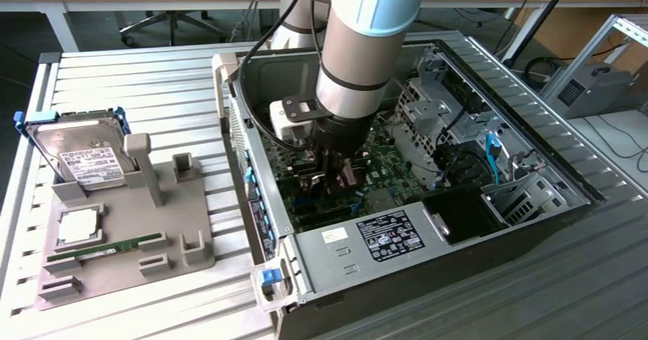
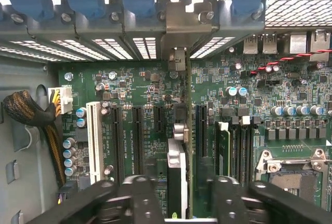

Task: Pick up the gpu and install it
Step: 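Insert the gpu into the slot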

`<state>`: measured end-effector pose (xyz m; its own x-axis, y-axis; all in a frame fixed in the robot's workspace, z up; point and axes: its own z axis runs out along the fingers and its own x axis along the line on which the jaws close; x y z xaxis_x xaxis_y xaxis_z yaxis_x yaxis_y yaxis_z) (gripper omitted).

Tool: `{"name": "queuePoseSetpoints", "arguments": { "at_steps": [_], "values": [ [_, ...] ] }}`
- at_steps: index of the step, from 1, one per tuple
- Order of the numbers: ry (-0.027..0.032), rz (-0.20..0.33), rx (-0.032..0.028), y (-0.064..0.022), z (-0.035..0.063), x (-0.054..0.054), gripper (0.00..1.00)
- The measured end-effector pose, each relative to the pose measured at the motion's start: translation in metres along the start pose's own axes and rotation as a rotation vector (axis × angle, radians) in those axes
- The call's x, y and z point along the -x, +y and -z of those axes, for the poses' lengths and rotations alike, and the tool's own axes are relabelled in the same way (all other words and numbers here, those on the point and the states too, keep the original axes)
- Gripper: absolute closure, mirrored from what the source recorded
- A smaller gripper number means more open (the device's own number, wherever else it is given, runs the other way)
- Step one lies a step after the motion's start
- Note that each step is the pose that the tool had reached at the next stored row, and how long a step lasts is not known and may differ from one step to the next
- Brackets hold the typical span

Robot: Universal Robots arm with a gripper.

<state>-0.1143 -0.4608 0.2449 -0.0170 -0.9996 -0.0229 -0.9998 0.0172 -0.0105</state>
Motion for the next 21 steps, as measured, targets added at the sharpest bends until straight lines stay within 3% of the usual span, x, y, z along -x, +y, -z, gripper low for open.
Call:
{"name": "queuePoseSetpoints", "arguments": {
  "at_steps": [1,2,7,15,21],
  "values": [
    [0.0,0.0,0.0,0.0,0.0,0.0,0.53],
    [0.0,0.0,0.0,0.0,0.0,0.0,0.47],
    [0.0003,0.0,0.0001,0.0,0.0015,0.0,0.47],
    [0.0,0.0,-0.0001,-0.0002,0.0162,0.001,0.47],
    [-0.0001,0.0,0.0,-0.0002,0.0168,0.003,0.47]
  ]
}}
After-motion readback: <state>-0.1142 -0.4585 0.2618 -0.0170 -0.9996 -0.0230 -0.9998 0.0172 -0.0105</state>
